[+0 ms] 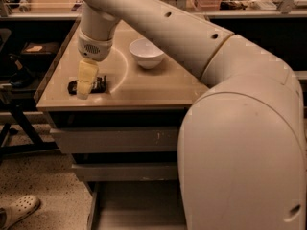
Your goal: Place rxbar chocolate into bottom drawer
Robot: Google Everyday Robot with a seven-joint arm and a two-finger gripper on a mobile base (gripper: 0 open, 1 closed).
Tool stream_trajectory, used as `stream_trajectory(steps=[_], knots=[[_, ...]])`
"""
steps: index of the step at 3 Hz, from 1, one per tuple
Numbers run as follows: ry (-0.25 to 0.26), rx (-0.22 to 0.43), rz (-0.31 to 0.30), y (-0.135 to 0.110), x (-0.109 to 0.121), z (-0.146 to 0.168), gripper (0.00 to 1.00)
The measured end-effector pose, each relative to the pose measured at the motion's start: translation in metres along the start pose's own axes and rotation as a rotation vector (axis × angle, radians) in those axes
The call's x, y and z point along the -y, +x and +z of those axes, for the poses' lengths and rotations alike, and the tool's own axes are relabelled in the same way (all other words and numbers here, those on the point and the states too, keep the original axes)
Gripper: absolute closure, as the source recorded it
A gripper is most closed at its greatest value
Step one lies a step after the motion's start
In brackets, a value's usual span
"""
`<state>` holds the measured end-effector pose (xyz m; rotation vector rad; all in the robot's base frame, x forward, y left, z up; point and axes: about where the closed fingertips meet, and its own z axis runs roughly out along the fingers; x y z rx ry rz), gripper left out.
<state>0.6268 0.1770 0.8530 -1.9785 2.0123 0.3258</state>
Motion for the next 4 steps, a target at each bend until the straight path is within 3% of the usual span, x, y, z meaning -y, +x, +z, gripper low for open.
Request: stream_trajectory(steps=[1,2,4], knots=[[-0.033,0.0,0.001,-0.004,-0.003,0.024,0.0],[-0.048,0.011,-0.01,-0.005,-0.005,0.038,0.18],[-0.048,0.011,-0.01,-0.005,-0.005,0.038,0.64]])
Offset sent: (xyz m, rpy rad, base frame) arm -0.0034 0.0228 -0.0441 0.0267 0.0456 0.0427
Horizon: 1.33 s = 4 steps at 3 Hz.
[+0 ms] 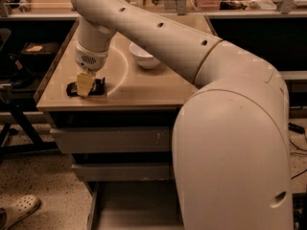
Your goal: Place rxbar chocolate into bottom drawer
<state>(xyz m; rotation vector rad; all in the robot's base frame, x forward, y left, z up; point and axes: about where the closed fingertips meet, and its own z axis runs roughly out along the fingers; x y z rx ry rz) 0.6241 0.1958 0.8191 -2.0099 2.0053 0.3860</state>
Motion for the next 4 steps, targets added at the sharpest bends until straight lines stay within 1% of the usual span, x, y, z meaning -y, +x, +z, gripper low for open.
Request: stream_trajectory(steps=[1,2,3,4], knots=[[0.0,0.0,0.0,0.0,0.0,0.0,0.87],[0.036,0.02,-0.007,0.005,-0.009,-0.023,1.0],[0.107,0.096,0.015,0.013,-0.04,-0.063,1.0],[0.182,0.153,0.081,0.037,-0.083,-0.088,1.0]])
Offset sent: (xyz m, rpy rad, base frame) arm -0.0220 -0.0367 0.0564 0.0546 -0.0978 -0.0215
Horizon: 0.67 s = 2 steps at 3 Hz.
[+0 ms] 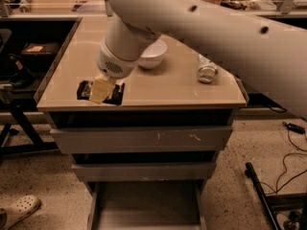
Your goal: Place rxbar chocolate into bottom drawer
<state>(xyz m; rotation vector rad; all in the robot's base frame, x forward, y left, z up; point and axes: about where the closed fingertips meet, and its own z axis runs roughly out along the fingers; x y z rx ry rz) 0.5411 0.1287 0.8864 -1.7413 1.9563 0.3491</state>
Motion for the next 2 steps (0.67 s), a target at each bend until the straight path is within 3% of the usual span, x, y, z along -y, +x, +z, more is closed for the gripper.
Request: stream_trajectory(steps=[1,2], knots=[[0.013,0.032,0.064,0.024,-0.042,-0.006,1.0],[0.015,0.037,0.106,0.042,-0.061,-0.007,1.0]])
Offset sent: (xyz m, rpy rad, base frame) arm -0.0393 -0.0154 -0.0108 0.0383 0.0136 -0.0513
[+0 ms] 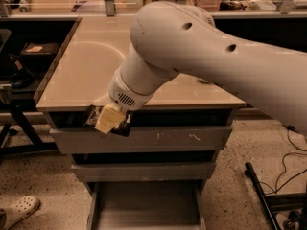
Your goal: Place rxbar chocolate into bottom drawer
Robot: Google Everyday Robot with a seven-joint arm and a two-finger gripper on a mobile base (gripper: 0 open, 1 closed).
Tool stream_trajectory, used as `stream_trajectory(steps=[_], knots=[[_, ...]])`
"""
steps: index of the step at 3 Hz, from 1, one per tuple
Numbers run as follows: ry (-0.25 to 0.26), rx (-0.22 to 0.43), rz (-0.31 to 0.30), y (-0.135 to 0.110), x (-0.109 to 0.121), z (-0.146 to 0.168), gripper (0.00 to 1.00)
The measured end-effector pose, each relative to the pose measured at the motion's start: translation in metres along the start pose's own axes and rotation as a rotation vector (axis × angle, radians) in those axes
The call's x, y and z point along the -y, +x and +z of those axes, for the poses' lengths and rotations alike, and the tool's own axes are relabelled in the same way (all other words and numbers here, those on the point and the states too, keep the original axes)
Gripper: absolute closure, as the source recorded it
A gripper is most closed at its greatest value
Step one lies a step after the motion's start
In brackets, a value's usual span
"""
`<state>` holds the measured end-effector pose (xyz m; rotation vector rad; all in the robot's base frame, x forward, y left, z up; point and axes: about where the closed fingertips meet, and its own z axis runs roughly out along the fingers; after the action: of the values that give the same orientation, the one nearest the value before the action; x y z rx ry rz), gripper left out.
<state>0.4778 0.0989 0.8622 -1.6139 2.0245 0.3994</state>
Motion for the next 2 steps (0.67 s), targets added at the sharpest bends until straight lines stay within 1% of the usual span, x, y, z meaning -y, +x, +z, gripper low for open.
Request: stream_trajectory(steps=[1,2], knots=[[-0.003,-0.013,-0.004,0.003,-0.009,-0.001,1.0],[-0.022,-0.02,0.079,0.026,-0.034,0.018,1.0]])
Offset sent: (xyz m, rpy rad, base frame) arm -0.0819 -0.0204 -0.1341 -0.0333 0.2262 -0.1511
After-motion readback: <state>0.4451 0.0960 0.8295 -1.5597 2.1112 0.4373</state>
